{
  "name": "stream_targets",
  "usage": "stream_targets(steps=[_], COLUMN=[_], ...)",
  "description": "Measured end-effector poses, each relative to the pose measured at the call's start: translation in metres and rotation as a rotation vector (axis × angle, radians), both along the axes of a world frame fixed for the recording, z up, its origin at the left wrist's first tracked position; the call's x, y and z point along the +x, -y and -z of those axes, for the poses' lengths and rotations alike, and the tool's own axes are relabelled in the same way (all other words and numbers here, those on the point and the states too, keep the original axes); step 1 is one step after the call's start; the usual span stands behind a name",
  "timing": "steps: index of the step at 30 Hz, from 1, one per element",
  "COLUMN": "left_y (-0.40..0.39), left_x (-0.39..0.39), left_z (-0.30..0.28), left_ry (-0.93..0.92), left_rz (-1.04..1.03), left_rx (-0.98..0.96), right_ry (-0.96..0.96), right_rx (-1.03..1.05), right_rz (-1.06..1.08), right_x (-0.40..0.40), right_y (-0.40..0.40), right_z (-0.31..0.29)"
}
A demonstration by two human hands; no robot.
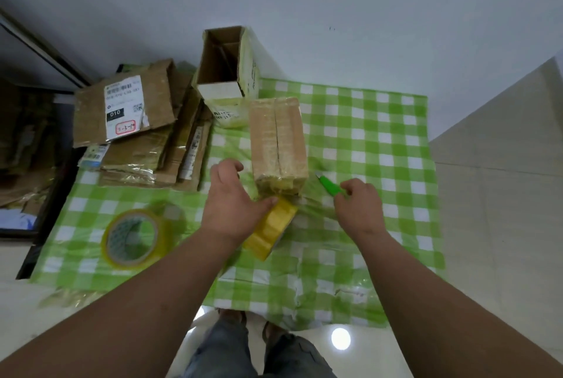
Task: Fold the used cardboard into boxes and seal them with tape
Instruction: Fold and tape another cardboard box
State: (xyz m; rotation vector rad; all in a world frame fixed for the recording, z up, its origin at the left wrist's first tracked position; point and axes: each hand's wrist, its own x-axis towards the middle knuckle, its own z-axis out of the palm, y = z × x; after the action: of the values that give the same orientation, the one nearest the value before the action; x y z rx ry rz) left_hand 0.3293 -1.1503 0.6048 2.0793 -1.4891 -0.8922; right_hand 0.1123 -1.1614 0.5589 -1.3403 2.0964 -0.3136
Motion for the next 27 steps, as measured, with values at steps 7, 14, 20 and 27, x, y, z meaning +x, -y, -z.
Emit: stream_targets(steps=[7,14,20,27], left_y=[-0.010,-0.015,-0.013,-0.005], left_x=[0.000,0.008,0.008,0.003], left_z=[0.012,0.015,0.017,0.019], left_ry=[-0.306,-0.460,-0.502,-0.583], left_rz=[-0.126,-0.143,-0.121,-0.182], left_rx=[0.147,0.217,0.265,0.300], right_ry=[-0.269,-0.150,0.265,0.627], right_rx=[0.193,0.211,0.082,-0.035], right_rz=[-0.212,-0.171,0.170,0.031], right_x=[0.003,0.006,0.002,0.010], right_y=[0.001,-0.001,-0.011,-0.036], right_z=[0.020,0.018,-0.013,-0.062])
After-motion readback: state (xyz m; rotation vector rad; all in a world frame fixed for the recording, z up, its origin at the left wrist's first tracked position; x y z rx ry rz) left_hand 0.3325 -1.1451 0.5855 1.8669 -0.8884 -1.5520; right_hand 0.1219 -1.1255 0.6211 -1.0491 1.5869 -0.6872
